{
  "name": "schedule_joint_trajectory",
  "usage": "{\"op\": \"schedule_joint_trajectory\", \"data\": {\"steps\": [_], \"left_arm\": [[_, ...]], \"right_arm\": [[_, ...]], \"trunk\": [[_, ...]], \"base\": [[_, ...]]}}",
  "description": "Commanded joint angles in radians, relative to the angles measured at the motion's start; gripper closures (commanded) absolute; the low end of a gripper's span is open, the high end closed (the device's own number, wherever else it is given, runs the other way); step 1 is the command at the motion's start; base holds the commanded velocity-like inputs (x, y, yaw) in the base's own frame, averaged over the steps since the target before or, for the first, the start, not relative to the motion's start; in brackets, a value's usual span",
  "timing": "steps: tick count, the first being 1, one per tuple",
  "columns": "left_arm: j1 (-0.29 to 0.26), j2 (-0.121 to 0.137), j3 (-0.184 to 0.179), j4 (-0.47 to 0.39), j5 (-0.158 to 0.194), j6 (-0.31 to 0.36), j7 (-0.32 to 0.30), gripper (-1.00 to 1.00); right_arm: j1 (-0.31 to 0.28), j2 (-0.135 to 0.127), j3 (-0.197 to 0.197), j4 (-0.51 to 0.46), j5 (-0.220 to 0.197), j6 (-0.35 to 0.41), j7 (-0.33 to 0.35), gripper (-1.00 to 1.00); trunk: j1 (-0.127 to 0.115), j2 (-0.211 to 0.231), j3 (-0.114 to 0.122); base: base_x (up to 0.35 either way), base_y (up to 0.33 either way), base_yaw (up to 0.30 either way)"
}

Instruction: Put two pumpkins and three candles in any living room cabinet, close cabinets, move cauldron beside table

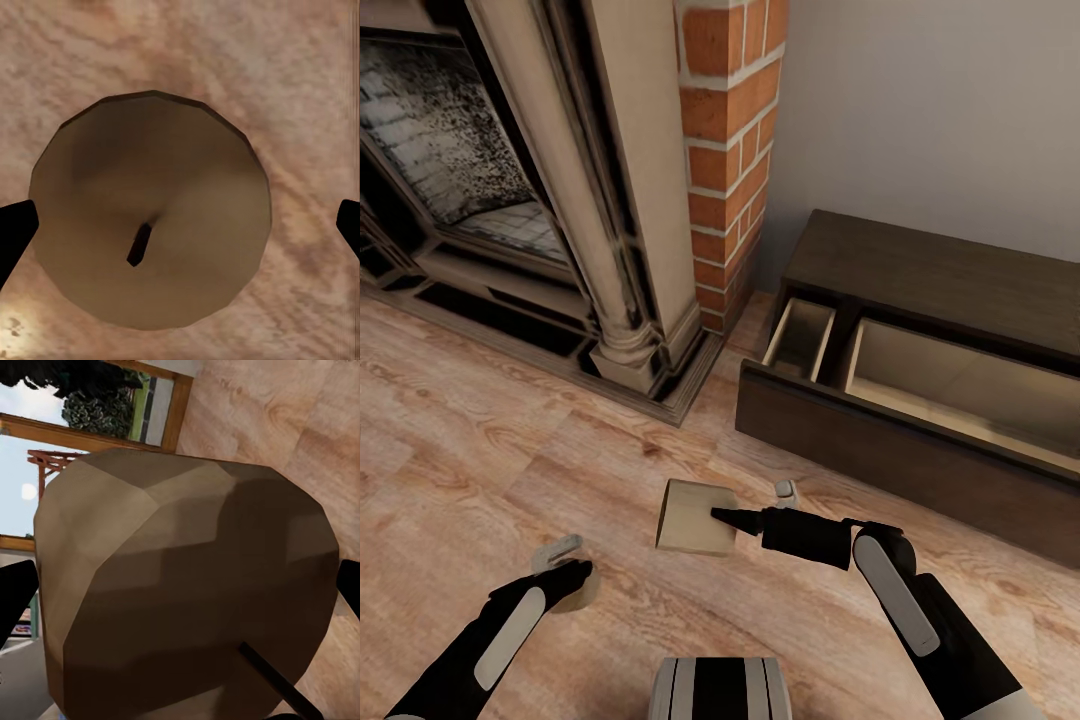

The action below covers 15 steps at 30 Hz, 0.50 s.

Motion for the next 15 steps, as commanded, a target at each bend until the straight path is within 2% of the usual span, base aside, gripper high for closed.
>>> {"op": "schedule_joint_trajectory", "data": {"steps": [1, 15], "left_arm": [[0.0, 0.001, -0.004, -0.002, 0.011, 0.001, 0.01, -1.0], [0.0, 0.002, 0.001, -0.001, 0.011, -0.001, 0.02, -1.0]], "right_arm": [[-0.001, -0.001, 0.001, 0.0, -0.003, 0.005, -0.002, 1.0], [-0.001, -0.001, 0.001, 0.0, -0.002, 0.005, -0.002, 1.0]], "trunk": [[0.0, 0.0, -0.001], [0.0, 0.0, -0.001]], "base": [[0.0, 0.0, 0.0], [0.0, 0.0, 0.0]]}}
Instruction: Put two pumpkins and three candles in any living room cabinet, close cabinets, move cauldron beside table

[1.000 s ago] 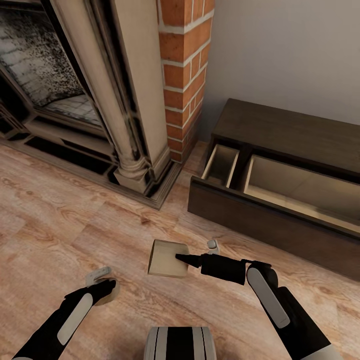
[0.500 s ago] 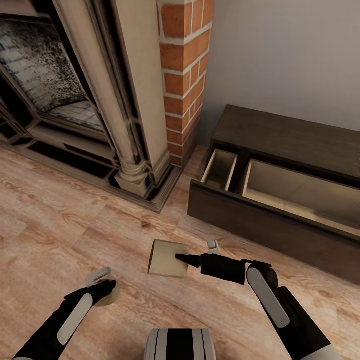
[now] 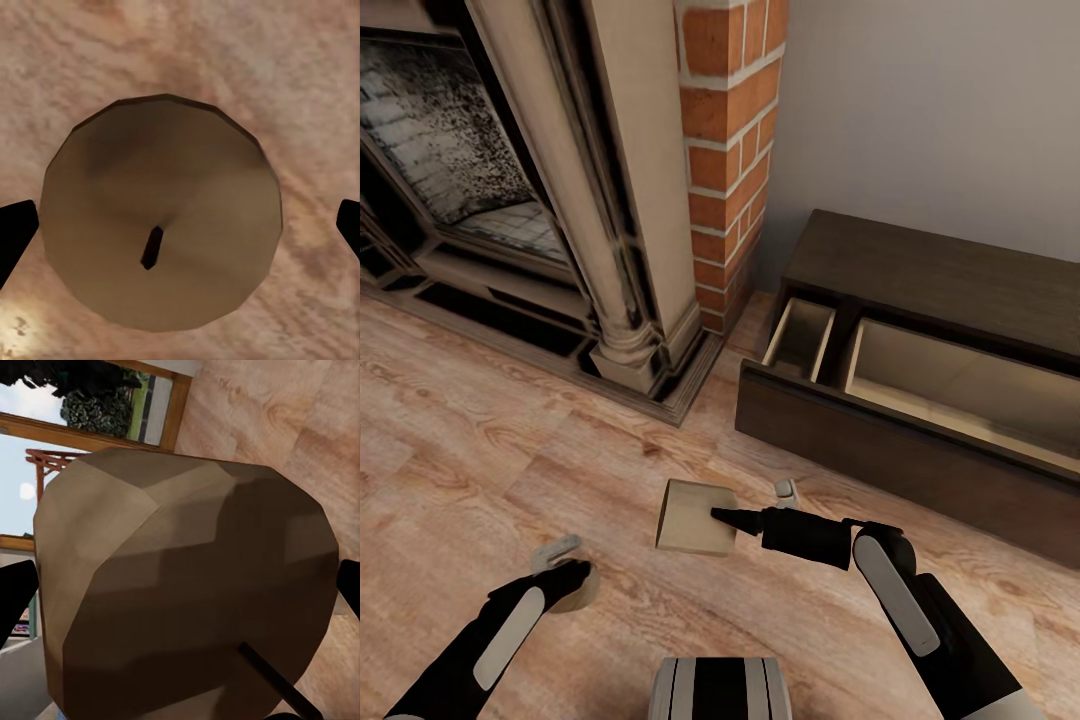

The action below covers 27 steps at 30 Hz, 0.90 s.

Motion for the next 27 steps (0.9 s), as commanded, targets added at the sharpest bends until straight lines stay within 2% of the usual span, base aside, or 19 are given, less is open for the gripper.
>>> {"op": "schedule_joint_trajectory", "data": {"steps": [1, 9, 20, 23, 27], "left_arm": [[0.0, 0.001, -0.004, 0.0, 0.011, -0.001, 0.012, -1.0], [0.0, 0.001, -0.005, 0.031, 0.011, -0.057, 0.016, -1.0], [0.0, 0.001, -0.005, 0.033, 0.011, -0.062, 0.016, -1.0], [0.0, 0.001, -0.006, 0.033, 0.011, -0.062, 0.015, -1.0], [0.0, 0.001, -0.006, 0.033, 0.011, -0.062, 0.015, -1.0]], "right_arm": [[-0.001, -0.001, 0.001, 0.0, -0.006, 0.006, -0.002, 1.0], [-0.001, -0.001, 0.001, -0.002, -0.006, 0.006, -0.002, 1.0], [-0.001, -0.001, 0.0, -0.003, -0.006, 0.006, -0.002, 1.0], [-0.001, -0.001, 0.001, -0.003, -0.006, 0.006, -0.002, 1.0], [-0.001, -0.001, 0.001, -0.003, -0.006, 0.006, -0.002, 1.0]], "trunk": [[0.0, 0.0, -0.001], [0.0, 0.0, -0.001], [0.0, 0.0, -0.001], [0.001, -0.001, -0.012], [0.001, -0.001, -0.012]], "base": [[0.0, 0.0, 0.0], [0.0, 0.0, 0.0], [0.0, 0.0, 0.0], [0.0, 0.0, 0.0], [0.0, 0.0, 0.0]]}}
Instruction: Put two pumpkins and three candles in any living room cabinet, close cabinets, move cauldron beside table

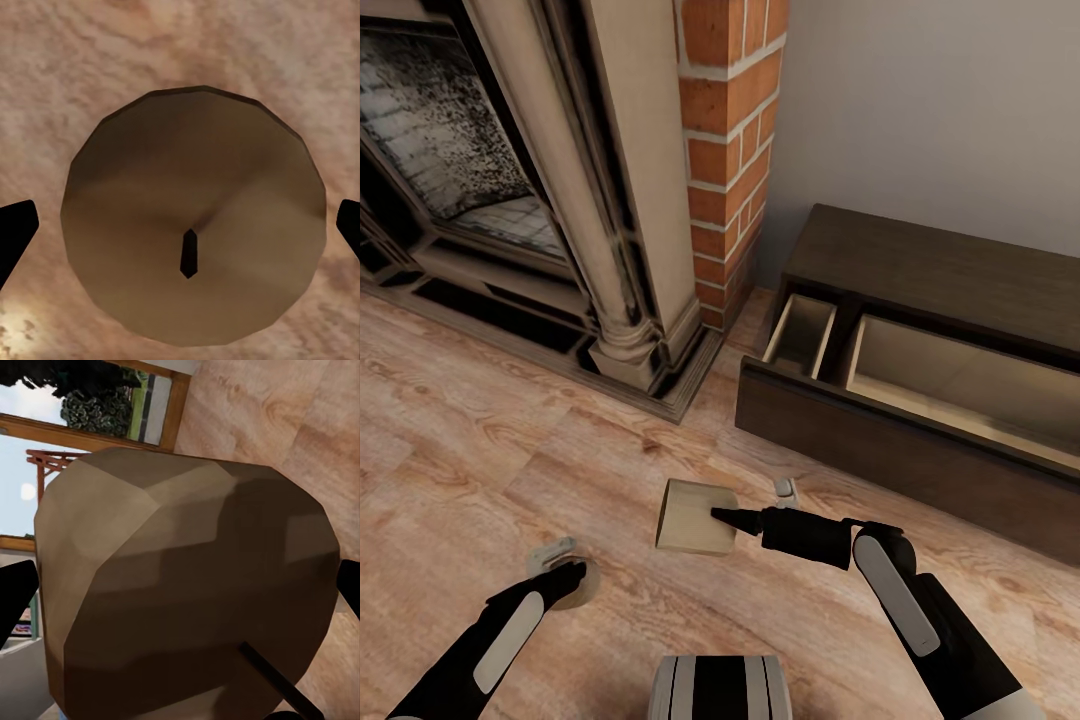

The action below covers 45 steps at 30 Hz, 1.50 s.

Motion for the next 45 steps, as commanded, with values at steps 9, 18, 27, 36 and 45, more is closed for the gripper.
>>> {"op": "schedule_joint_trajectory", "data": {"steps": [9, 18, 27, 36, 45], "left_arm": [[0.0, 0.001, -0.004, -0.002, 0.01, 0.001, 0.009, -1.0], [0.0, 0.001, -0.004, -0.002, 0.009, 0.001, 0.009, -1.0], [0.0, 0.001, -0.004, -0.002, 0.008, 0.001, 0.009, -1.0], [0.0, 0.001, -0.005, -0.002, 0.009, 0.001, 0.009, -1.0], [0.0, 0.001, -0.005, -0.002, 0.01, 0.001, 0.009, -1.0]], "right_arm": [[-0.001, -0.001, 0.001, -0.002, -0.006, 0.005, -0.003, 1.0], [-0.001, -0.001, 0.001, -0.002, -0.006, 0.006, -0.003, 1.0], [-0.001, -0.001, 0.001, -0.002, -0.004, 0.005, -0.003, 1.0], [-0.001, -0.001, 0.001, -0.001, -0.004, 0.005, -0.003, 1.0], [-0.001, -0.001, 0.001, 0.0, -0.004, 0.006, -0.003, 1.0]], "trunk": [[0.001, -0.001, -0.012], [0.002, -0.001, -0.016], [0.003, -0.002, -0.028], [0.003, -0.002, -0.032], [0.004, -0.003, -0.039]], "base": [[0.0, 0.0, 0.0], [0.0, 0.0, 0.0], [0.0, 0.0, 0.0], [0.0, 0.0, 0.0], [0.0, 0.0, 0.0]]}}
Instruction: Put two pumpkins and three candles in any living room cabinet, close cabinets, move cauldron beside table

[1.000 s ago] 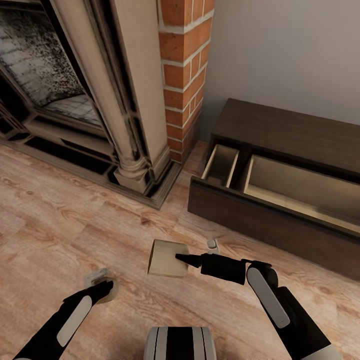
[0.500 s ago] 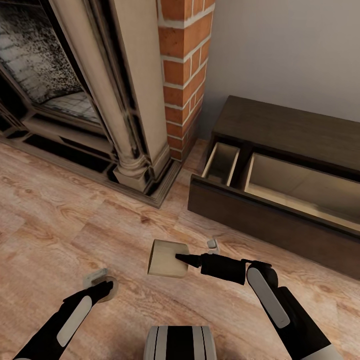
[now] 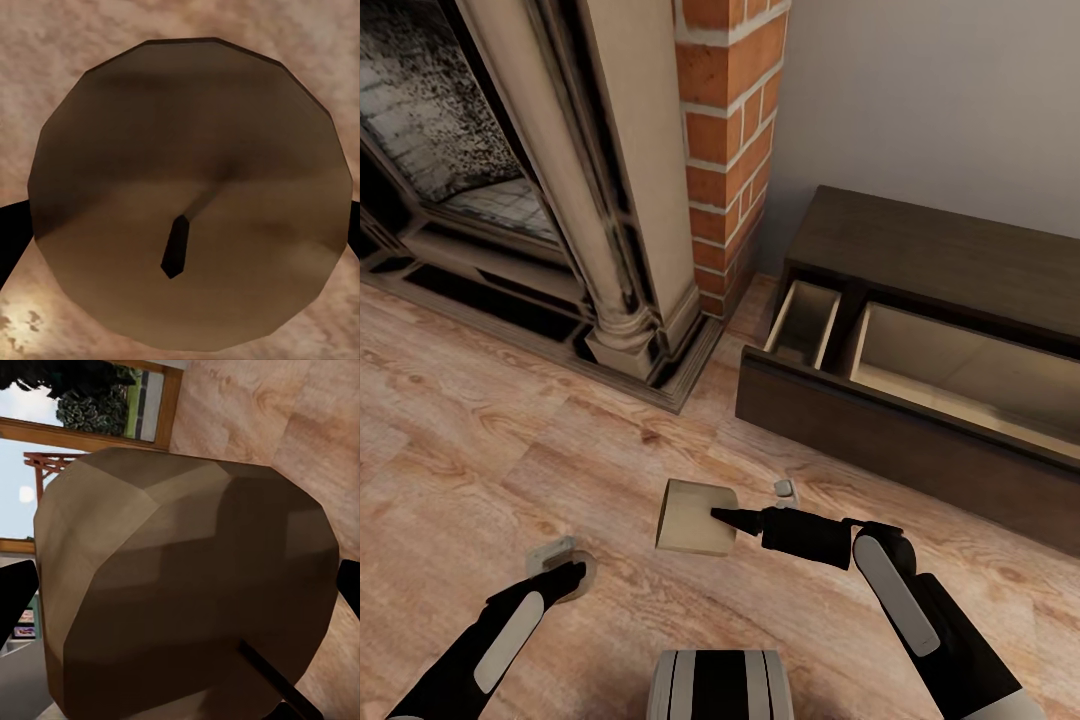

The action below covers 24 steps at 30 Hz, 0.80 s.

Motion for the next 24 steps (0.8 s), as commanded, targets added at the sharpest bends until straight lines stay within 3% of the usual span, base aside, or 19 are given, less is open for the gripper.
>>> {"op": "schedule_joint_trajectory", "data": {"steps": [1, 24], "left_arm": [[0.0, 0.001, -0.005, -0.001, 0.019, 0.0, 0.009, 1.0], [0.0, 0.003, -0.004, -0.002, 0.019, 0.002, -0.005, 1.0]], "right_arm": [[-0.001, -0.001, 0.001, 0.0, -0.006, 0.005, -0.002, 1.0], [-0.001, -0.001, 0.001, 0.003, -0.006, 0.005, -0.003, 1.0]], "trunk": [[0.0, 0.0, -0.001], [0.0, 0.0, -0.001]], "base": [[0.0, 0.0, 0.0], [0.0, 0.0, 0.0]]}}
